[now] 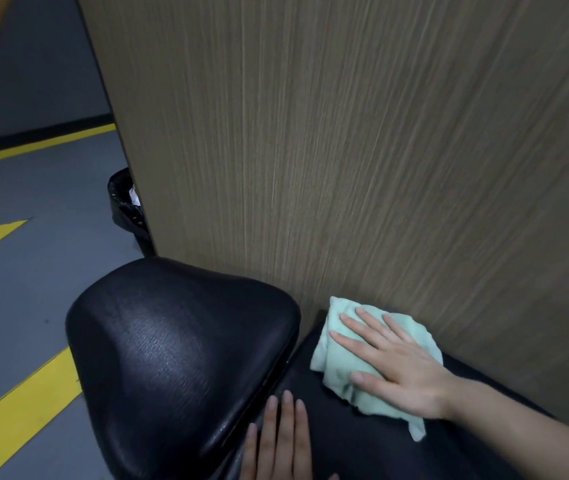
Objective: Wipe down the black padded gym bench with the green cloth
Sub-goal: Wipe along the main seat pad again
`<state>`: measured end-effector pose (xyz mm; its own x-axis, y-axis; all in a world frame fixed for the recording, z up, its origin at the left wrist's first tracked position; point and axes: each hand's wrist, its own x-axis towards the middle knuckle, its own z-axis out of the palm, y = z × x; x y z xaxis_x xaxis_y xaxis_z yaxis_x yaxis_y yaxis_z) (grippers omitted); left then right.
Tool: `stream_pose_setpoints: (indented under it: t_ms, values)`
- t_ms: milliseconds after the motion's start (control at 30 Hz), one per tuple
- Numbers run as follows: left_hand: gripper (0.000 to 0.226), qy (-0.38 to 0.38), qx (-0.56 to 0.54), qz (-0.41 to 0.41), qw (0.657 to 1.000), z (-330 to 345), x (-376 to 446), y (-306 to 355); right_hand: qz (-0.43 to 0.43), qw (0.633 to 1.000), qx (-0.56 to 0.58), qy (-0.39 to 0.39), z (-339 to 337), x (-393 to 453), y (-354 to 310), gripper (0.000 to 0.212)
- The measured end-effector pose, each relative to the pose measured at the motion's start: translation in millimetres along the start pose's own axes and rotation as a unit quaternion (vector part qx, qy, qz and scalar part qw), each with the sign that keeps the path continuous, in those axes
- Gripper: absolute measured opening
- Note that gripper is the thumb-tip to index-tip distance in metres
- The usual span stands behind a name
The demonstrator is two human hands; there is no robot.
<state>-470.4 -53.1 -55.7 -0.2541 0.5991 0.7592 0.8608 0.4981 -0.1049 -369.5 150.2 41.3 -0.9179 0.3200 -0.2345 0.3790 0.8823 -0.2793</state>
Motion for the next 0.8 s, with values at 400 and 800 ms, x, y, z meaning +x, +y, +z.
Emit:
stream_pose_setpoints:
  t_ms: [400,800]
  values:
    - [0.033,0.044,0.023,0.052,0.997,30,1,-9,-0.034,0.996,-0.086,-0.018,-9,32,2,0.064]
    - [0.024,0.058,-0.031,0.070,0.995,47,0,-11,-0.215,0.965,-0.129,-0.079,-31,61,24,0.061]
